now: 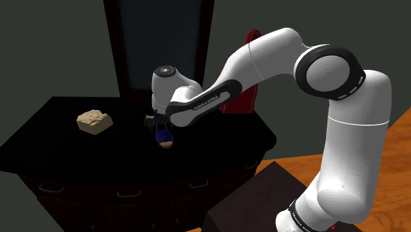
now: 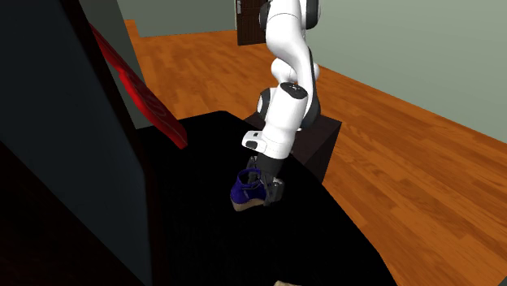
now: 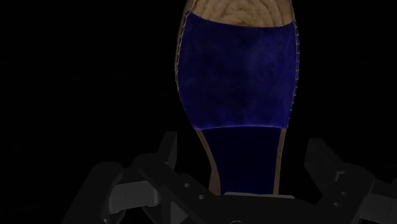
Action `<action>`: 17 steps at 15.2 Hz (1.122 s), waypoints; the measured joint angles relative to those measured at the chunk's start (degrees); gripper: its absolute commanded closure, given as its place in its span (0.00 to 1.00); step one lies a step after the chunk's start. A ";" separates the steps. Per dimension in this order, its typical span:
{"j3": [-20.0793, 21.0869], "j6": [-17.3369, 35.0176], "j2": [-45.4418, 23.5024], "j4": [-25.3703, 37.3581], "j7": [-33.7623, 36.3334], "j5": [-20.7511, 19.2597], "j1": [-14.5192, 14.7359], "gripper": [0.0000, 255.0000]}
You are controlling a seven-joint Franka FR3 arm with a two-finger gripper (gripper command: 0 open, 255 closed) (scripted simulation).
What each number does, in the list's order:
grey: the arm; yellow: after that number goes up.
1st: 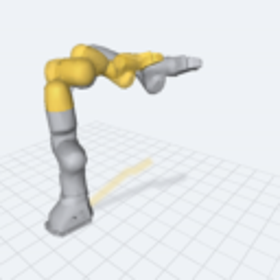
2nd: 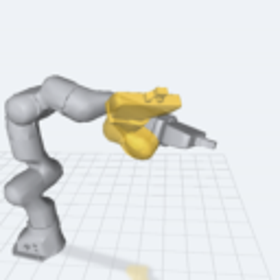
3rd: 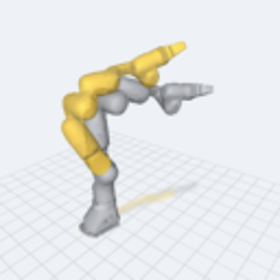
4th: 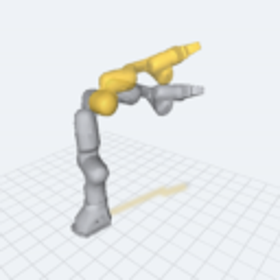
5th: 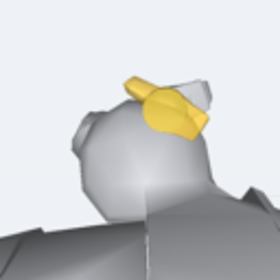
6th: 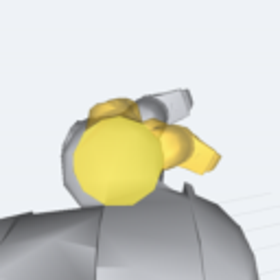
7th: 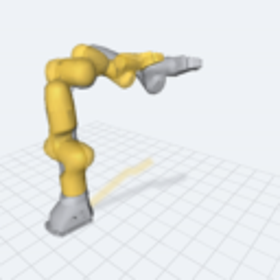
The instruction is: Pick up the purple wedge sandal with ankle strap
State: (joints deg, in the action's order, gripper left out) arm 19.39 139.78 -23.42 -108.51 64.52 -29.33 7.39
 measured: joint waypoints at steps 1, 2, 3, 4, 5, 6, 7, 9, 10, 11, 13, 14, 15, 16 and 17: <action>-0.07 0.17 -0.19 -0.02 0.19 -0.17 0.09 1.00; -0.10 0.27 -0.25 -0.02 0.29 -0.26 0.14 1.00; -0.12 0.32 -0.26 -0.05 0.34 -0.30 0.16 1.00; -0.13 0.35 -0.26 -0.05 0.36 -0.32 0.17 1.00; -0.13 0.37 -0.25 -0.07 0.36 -0.32 0.16 1.00; -0.13 0.39 -0.24 -0.08 0.36 -0.32 0.16 1.00; -0.12 0.41 -0.23 -0.10 0.36 -0.32 0.15 1.00; -0.12 0.41 -0.21 -0.13 0.35 -0.31 0.14 1.00; -0.12 0.40 -0.21 -0.12 0.35 -0.31 0.15 1.00; -0.11 0.38 -0.24 -0.08 0.33 -0.30 0.15 1.00; 0.11 -0.17 0.35 -0.14 -0.15 0.20 -0.10 1.00; 0.26 -0.63 0.60 0.07 -0.34 0.47 -0.12 1.00; 0.47 -1.29 0.96 0.41 -0.71 0.88 -0.20 1.00; 0.65 -1.72 1.44 0.45 -1.16 1.29 -0.41 1.00; 0.84 -2.27 1.90 0.60 -1.50 1.68 -0.53 1.00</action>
State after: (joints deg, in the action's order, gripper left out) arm 20.23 137.51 -21.52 -107.91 63.02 -27.64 6.86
